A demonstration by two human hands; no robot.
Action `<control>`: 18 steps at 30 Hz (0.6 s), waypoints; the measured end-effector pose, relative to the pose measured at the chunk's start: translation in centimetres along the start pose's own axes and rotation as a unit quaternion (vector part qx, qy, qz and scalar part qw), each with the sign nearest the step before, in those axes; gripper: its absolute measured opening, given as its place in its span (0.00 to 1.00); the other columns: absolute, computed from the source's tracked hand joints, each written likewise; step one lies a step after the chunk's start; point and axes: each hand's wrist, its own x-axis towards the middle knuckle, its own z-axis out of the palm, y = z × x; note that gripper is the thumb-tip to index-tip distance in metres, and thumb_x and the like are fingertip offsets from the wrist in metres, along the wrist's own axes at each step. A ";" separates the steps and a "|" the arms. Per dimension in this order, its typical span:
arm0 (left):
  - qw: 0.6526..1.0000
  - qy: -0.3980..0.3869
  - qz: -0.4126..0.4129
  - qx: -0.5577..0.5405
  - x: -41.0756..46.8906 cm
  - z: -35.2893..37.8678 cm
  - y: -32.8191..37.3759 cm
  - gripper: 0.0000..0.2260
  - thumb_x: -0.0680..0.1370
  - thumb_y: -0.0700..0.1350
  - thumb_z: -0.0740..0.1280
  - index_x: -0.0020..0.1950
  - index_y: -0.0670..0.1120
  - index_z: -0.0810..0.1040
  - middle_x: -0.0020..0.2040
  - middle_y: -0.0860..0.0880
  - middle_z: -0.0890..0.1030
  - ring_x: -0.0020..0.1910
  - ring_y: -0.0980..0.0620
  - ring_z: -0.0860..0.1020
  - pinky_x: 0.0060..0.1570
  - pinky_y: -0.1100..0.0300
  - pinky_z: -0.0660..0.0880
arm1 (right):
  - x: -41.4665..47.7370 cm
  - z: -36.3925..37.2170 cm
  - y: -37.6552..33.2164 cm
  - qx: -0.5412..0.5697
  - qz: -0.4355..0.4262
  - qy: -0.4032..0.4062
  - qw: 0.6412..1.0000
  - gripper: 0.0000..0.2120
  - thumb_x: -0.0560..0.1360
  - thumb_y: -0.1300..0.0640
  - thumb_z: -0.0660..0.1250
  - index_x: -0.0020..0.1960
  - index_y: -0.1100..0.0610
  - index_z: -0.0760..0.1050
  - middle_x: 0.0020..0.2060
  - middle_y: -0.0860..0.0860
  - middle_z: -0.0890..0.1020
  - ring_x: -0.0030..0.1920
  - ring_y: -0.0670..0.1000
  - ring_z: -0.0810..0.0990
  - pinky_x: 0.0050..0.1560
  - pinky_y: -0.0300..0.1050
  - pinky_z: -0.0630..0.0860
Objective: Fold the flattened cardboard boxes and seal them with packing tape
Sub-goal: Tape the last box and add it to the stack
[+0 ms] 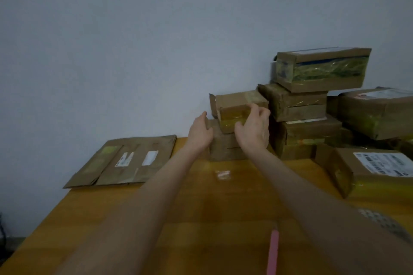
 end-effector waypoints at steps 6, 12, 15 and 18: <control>0.989 -0.003 -0.042 0.144 -3.3 -6.8 -10.1 0.22 0.81 0.40 0.57 0.75 0.40 0.61 0.71 0.41 0.68 0.68 0.43 0.68 0.66 0.53 0.65 | -4.7 6.8 -4.7 0.014 -0.045 -0.126 0.991 0.22 0.76 0.59 0.65 0.68 0.49 0.65 0.68 0.52 0.63 0.66 0.53 0.67 0.58 0.44 0.70; 0.961 -0.010 -0.127 0.247 -4.1 -12.1 -19.7 0.24 0.83 0.49 0.55 0.77 0.44 0.55 0.77 0.44 0.59 0.72 0.44 0.64 0.66 0.49 0.65 | -7.7 15.3 -6.7 0.050 0.077 -0.304 0.948 0.25 0.75 0.57 0.67 0.70 0.53 0.65 0.67 0.55 0.66 0.61 0.55 0.71 0.57 0.47 0.74; 0.942 -0.048 -0.148 0.299 -3.8 -12.7 -22.8 0.26 0.82 0.59 0.50 0.77 0.49 0.57 0.77 0.47 0.59 0.74 0.45 0.60 0.71 0.42 0.58 | -8.2 18.4 -6.7 0.163 0.185 -0.359 0.900 0.29 0.71 0.57 0.72 0.69 0.58 0.65 0.65 0.56 0.71 0.59 0.56 0.75 0.55 0.48 0.77; 0.933 -0.068 -0.128 0.329 -4.0 -12.3 -23.8 0.26 0.81 0.63 0.47 0.73 0.52 0.66 0.73 0.48 0.66 0.71 0.47 0.66 0.70 0.41 0.60 | -7.9 20.1 -6.3 0.193 0.216 -0.365 0.885 0.26 0.70 0.56 0.73 0.65 0.60 0.68 0.58 0.57 0.78 0.55 0.57 0.78 0.49 0.50 0.79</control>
